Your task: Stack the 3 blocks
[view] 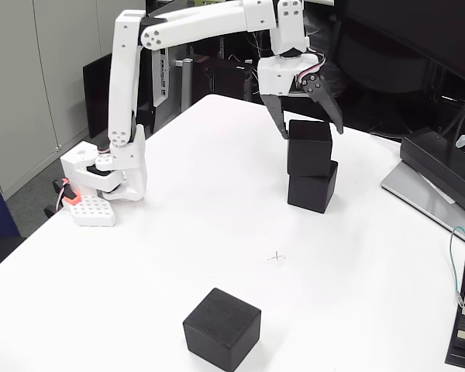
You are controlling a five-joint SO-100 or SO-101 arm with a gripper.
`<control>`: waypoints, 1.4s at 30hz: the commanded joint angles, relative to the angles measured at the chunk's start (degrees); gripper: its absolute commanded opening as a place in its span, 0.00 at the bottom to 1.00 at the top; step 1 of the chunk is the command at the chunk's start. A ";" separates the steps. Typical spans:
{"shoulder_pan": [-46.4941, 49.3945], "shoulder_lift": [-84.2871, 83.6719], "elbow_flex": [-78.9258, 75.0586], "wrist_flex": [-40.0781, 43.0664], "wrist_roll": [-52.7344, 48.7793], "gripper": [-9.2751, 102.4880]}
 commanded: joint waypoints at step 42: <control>42.36 12.48 -6.86 0.09 -18.19 0.37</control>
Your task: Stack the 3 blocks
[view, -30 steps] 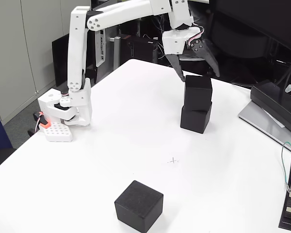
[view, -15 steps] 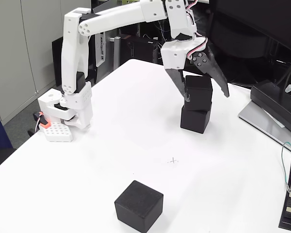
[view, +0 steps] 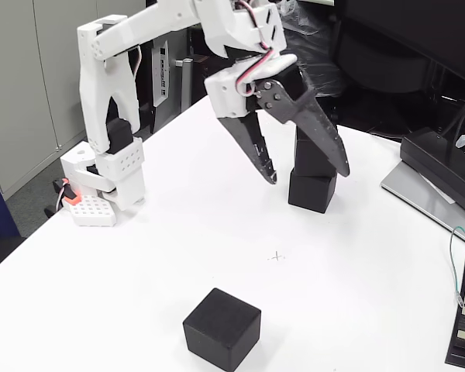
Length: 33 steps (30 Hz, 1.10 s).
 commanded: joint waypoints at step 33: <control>22.41 2.46 16.61 -8.53 -31.82 0.38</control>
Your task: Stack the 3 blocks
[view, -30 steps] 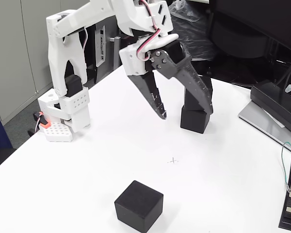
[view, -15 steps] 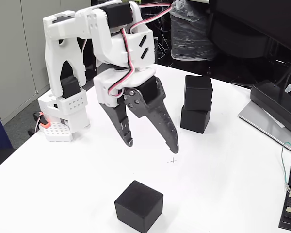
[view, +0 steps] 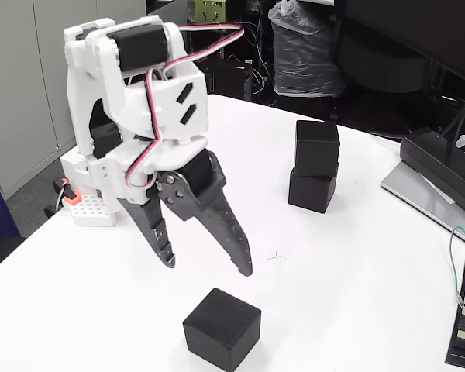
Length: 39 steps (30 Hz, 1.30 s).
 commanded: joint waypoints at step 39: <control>0.18 -15.64 11.78 -23.38 -0.62 0.37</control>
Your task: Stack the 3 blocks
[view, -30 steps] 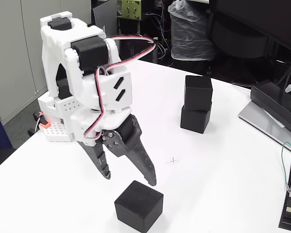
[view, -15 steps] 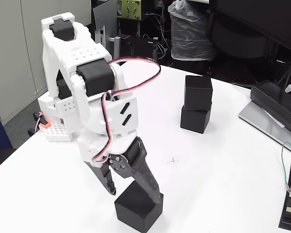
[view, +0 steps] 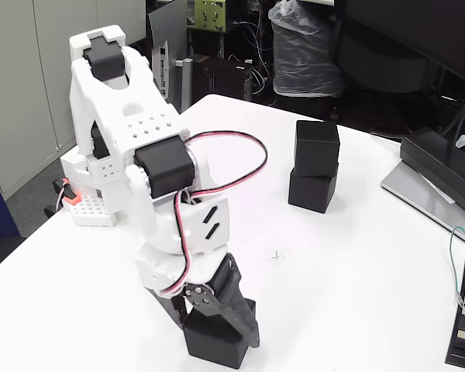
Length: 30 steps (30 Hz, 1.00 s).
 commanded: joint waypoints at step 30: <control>-0.62 1.49 -0.97 0.62 0.26 0.09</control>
